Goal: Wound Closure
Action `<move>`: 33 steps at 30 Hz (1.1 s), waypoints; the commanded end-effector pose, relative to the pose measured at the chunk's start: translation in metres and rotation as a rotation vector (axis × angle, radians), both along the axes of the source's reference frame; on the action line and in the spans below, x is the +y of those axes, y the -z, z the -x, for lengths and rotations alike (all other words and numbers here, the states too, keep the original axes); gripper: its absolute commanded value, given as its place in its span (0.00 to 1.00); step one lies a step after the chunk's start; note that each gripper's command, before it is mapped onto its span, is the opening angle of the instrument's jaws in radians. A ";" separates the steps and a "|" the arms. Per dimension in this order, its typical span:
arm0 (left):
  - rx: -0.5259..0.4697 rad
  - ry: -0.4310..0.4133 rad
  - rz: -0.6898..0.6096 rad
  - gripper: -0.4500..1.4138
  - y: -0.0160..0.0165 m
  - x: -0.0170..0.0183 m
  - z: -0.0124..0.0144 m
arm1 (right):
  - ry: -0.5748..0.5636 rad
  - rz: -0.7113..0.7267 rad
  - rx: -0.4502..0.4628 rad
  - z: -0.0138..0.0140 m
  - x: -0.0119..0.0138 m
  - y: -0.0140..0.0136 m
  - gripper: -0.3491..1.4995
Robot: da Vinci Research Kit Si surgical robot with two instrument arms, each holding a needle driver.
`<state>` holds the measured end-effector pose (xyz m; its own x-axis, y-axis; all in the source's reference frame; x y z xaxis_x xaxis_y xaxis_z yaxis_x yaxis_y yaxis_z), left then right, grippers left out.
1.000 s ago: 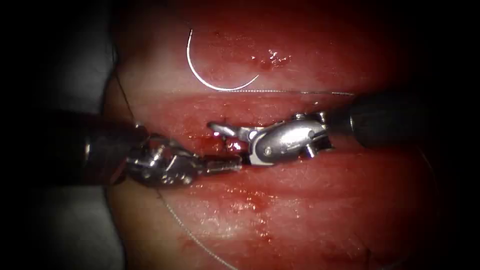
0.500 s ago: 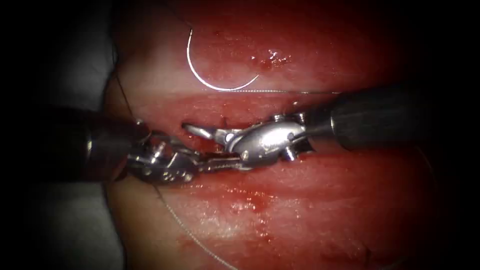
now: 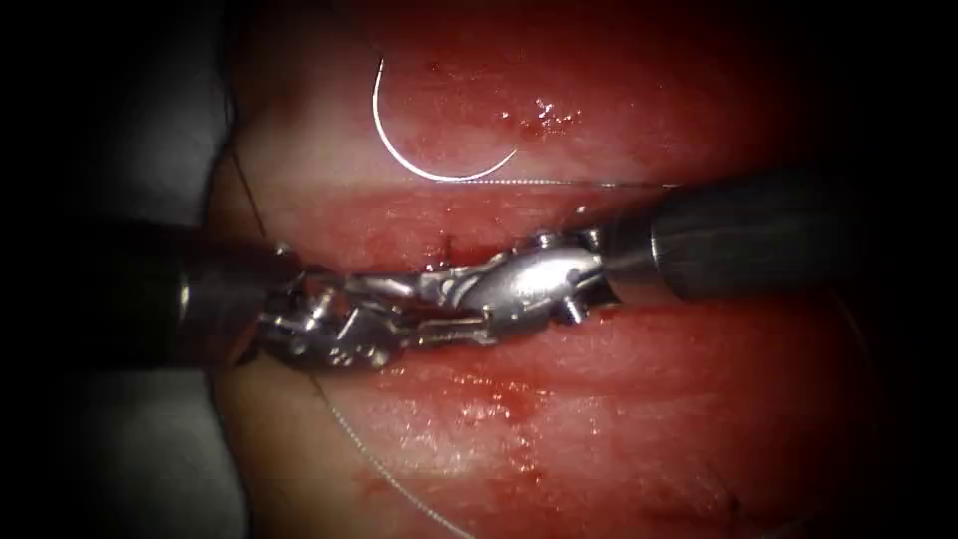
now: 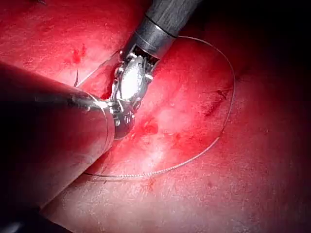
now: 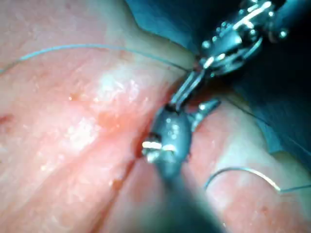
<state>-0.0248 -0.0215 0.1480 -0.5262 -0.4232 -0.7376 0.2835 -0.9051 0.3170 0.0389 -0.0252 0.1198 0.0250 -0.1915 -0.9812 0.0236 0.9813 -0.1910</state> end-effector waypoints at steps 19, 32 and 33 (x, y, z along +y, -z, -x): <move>0.018 0.024 -0.030 0.00 0.0019 -0.0053 -0.0065 | -0.086 -0.191 0.011 0.0040 0.0030 0.0060 0.87; -0.006 0.133 -0.210 0.09 -0.0015 -0.0100 -0.0166 | -0.110 -0.200 0.007 0.0057 0.0042 0.0060 0.81; -0.018 0.138 -0.227 0.09 -0.0022 -0.0104 -0.0165 | -0.110 -0.200 0.007 0.0057 0.0042 0.0060 0.81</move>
<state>-0.0077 -0.0311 0.1508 -0.5480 -0.1541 -0.8221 0.1382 -0.9861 0.0927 0.0326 -0.0204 0.1132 0.0286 0.0078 -0.9996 -0.0895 0.9960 0.0053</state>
